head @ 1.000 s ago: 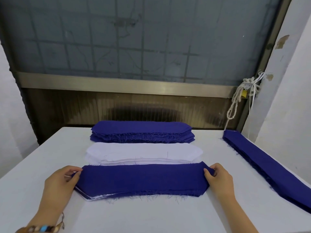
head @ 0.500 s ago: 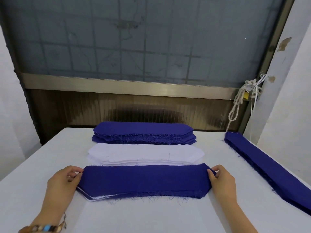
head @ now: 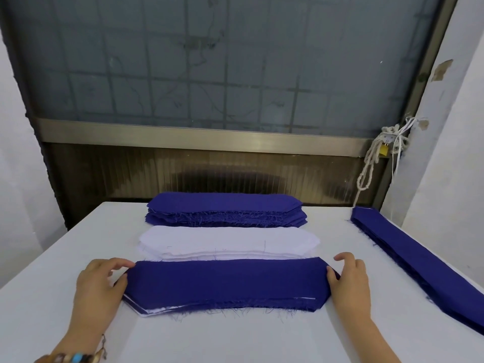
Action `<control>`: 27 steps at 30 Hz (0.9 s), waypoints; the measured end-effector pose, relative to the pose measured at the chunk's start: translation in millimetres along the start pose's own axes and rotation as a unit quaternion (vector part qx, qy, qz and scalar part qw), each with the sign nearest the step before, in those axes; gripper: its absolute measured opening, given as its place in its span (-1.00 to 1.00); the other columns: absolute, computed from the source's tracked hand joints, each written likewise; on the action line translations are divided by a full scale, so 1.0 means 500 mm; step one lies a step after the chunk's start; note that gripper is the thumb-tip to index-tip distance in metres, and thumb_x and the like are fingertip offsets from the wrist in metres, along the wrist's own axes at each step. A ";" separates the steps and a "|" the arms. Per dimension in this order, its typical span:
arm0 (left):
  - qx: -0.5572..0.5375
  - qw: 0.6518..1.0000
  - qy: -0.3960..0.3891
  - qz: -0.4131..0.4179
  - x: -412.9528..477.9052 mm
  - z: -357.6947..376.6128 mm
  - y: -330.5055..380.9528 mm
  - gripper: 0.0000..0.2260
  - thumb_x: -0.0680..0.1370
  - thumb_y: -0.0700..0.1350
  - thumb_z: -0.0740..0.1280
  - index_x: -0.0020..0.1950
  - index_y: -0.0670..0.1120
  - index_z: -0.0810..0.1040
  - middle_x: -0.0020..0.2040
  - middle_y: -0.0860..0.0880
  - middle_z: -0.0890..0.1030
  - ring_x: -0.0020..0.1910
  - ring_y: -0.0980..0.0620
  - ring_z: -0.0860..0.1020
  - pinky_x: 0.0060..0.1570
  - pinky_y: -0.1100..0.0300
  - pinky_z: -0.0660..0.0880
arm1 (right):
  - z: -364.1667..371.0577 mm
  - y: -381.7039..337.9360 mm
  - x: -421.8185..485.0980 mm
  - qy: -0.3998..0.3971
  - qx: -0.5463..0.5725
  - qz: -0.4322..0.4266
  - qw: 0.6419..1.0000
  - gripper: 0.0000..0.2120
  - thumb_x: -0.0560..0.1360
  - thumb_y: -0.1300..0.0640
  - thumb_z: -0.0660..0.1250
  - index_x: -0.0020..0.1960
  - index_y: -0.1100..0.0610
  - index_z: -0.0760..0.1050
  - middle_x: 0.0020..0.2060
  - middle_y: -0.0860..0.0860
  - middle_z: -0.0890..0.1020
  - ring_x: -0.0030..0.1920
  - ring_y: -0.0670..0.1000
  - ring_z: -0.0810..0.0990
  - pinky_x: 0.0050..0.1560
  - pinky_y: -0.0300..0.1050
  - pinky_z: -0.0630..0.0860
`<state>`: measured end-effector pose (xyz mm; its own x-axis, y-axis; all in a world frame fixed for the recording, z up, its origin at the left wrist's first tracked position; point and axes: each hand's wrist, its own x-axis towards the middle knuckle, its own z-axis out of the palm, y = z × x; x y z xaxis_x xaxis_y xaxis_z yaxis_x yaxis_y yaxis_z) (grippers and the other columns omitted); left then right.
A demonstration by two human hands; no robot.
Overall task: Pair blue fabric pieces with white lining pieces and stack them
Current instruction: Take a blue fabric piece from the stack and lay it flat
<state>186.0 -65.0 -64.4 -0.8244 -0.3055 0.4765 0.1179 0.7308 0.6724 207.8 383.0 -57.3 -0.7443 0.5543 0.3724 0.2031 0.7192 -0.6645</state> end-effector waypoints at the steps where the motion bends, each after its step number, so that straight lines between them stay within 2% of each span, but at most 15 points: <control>1: 0.011 1.000 0.000 0.015 0.002 -0.001 0.003 -0.71 0.49 -0.37 0.34 -0.07 0.03 0.64 -0.04 -0.03 0.55 -0.05 -0.04 0.50 0.01 0.10 0.44 | -0.001 -0.002 -0.001 0.012 -0.020 -0.022 0.999 -0.82 0.52 0.23 0.34 0.11 0.13 0.45 -0.08 0.07 0.44 -0.15 0.08 0.46 -0.19 -0.07 0.39; 2: 0.002 1.000 -0.008 0.025 0.001 -0.003 0.008 -0.70 0.52 -0.36 0.31 -0.05 0.06 0.63 -0.01 0.02 0.55 -0.02 0.01 0.50 0.02 0.10 0.44 | -0.001 -0.006 -0.002 0.024 -0.036 -0.053 0.998 -0.81 0.51 0.24 0.36 0.11 0.13 0.48 -0.09 0.07 0.45 -0.12 0.08 0.43 -0.16 -0.07 0.40; 5: -0.080 0.992 -0.067 0.064 -0.005 -0.006 0.026 -0.70 0.57 -0.28 0.30 -0.01 0.15 0.61 0.01 0.16 0.60 0.04 0.18 0.52 0.01 0.37 0.45 | -0.004 -0.013 -0.007 0.015 -0.043 -0.184 0.982 -0.89 0.50 0.24 0.39 0.01 0.09 0.55 -0.12 -0.01 0.49 -0.14 0.03 0.43 -0.11 -0.09 0.45; 8: -0.128 0.976 -0.151 0.095 -0.012 -0.003 0.035 -0.74 0.49 -0.24 0.44 0.00 0.14 0.66 0.04 0.18 0.64 0.05 0.27 0.54 0.08 0.49 0.39 | -0.007 -0.016 -0.012 -0.095 0.017 -0.271 0.958 -0.90 0.49 0.17 0.41 -0.05 -0.01 0.56 -0.14 -0.14 0.50 -0.11 -0.10 0.46 -0.05 -0.24 0.41; 11: -0.085 0.968 -0.213 0.104 -0.011 -0.001 0.038 -0.70 0.41 -0.15 0.53 -0.04 0.25 0.64 0.02 0.25 0.62 0.05 0.29 0.53 0.11 0.43 0.37 | -0.010 -0.018 -0.012 -0.195 0.053 -0.249 0.947 -0.83 0.49 0.14 0.42 -0.15 -0.12 0.51 -0.21 -0.16 0.52 -0.12 -0.13 0.47 -0.04 -0.23 0.42; 15: -0.054 0.956 -0.270 0.098 0.008 -0.009 0.047 -0.66 0.36 -0.07 0.58 -0.02 0.31 0.62 0.01 0.27 0.58 0.04 0.28 0.52 0.06 0.45 0.39 | -0.013 -0.023 -0.004 -0.232 0.044 -0.221 0.946 -0.88 0.47 0.03 0.42 -0.15 -0.10 0.48 -0.23 -0.10 0.50 -0.17 -0.10 0.44 -0.08 -0.20 0.43; 19: -0.004 0.940 -0.331 0.085 0.040 -0.014 0.066 -0.78 0.34 -0.02 0.59 -0.11 0.23 0.67 -0.06 0.17 0.62 0.00 0.29 0.53 0.01 0.44 0.44 | -0.014 -0.050 0.014 -0.282 -0.056 -0.216 0.933 -0.82 0.49 -0.13 0.35 -0.13 -0.07 0.42 -0.23 -0.11 0.47 -0.21 -0.11 0.43 -0.17 -0.28 0.38; 21: 0.024 0.934 -0.345 0.095 0.054 -0.011 0.077 -0.86 0.39 -0.02 0.55 -0.15 0.22 0.67 -0.09 0.16 0.62 -0.02 0.30 0.54 0.02 0.40 0.47 | -0.009 -0.066 0.019 -0.288 -0.105 -0.212 0.928 -0.78 0.52 -0.17 0.29 -0.13 -0.03 0.41 -0.20 -0.13 0.47 -0.20 -0.12 0.44 -0.16 -0.28 0.40; 23: 0.067 0.932 -0.343 0.098 0.062 -0.005 0.095 -0.93 0.44 0.07 0.48 -0.20 0.25 0.64 -0.13 0.17 0.61 -0.08 0.30 0.55 -0.01 0.33 0.51 | 0.000 -0.080 0.018 -0.283 -0.153 -0.205 0.924 -0.74 0.56 -0.19 0.22 -0.16 -0.01 0.37 -0.14 -0.11 0.48 -0.16 -0.10 0.46 -0.11 -0.22 0.44; 24: 0.109 0.929 -0.336 0.105 0.064 -0.001 0.106 -0.93 0.45 0.16 0.43 -0.22 0.24 0.62 -0.16 0.18 0.60 -0.12 0.29 0.55 -0.07 0.32 0.53 | 0.005 -0.089 0.017 -0.280 -0.182 -0.203 0.921 -0.71 0.58 -0.19 0.18 -0.20 -0.02 0.32 -0.13 -0.09 0.47 -0.14 -0.06 0.46 -0.10 -0.19 0.46; 27: 0.254 0.910 -0.286 0.163 0.071 0.018 0.138 -0.61 0.47 0.36 0.24 -0.29 0.07 0.51 -0.26 0.14 0.56 -0.26 0.21 0.52 -0.25 0.36 0.47 | 0.023 -0.115 0.019 -0.277 -0.252 -0.190 0.908 -0.66 0.61 -0.17 0.08 -0.26 -0.03 0.19 -0.13 -0.05 0.41 -0.14 0.00 0.42 -0.13 -0.13 0.42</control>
<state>160.1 -19.8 -6.2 -0.9617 0.2394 0.1337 0.2565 0.9577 0.1306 181.7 341.9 -23.1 -0.9988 0.0307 0.0371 0.0259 0.9920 -0.1239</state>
